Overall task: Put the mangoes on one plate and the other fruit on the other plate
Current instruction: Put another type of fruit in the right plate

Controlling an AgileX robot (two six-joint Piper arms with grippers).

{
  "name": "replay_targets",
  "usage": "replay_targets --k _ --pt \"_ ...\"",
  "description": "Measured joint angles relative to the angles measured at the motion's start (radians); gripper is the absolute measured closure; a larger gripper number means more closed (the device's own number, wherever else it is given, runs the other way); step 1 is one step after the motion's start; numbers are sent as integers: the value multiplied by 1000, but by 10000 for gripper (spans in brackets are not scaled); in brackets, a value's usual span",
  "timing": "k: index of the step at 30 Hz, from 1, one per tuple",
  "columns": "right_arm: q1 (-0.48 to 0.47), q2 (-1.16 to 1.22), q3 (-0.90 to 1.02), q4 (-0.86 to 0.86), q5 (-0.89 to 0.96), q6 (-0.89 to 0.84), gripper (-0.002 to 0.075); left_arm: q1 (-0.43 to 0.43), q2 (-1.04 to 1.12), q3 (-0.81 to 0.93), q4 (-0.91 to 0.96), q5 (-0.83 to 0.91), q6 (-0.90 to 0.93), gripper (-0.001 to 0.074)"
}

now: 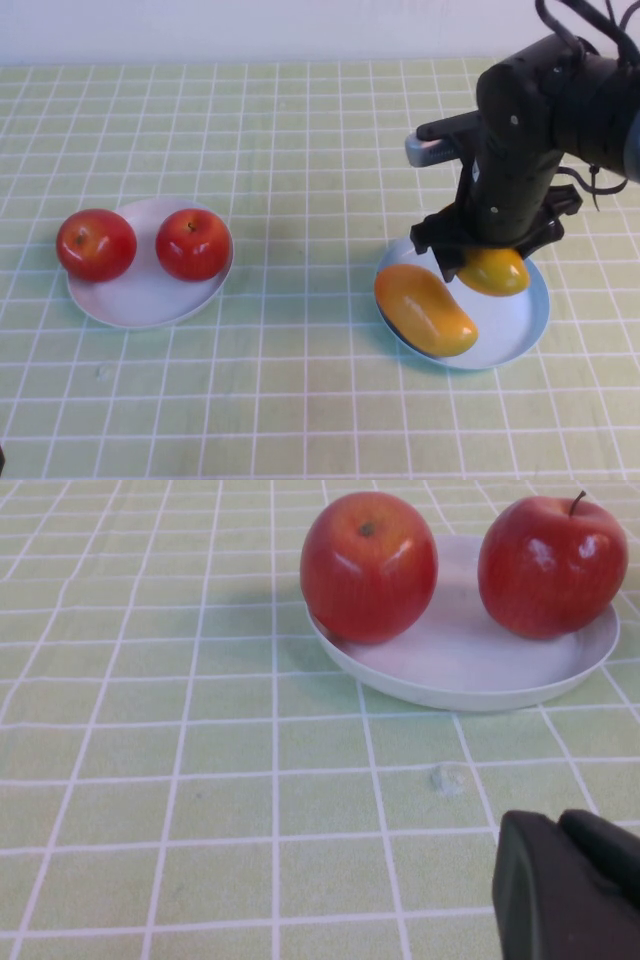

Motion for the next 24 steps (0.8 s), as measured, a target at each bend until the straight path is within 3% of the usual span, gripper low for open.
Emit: replay_targets --k 24 --pt "-28 -56 97 38 -72 -26 119 0 0 0 0 0 0 733"
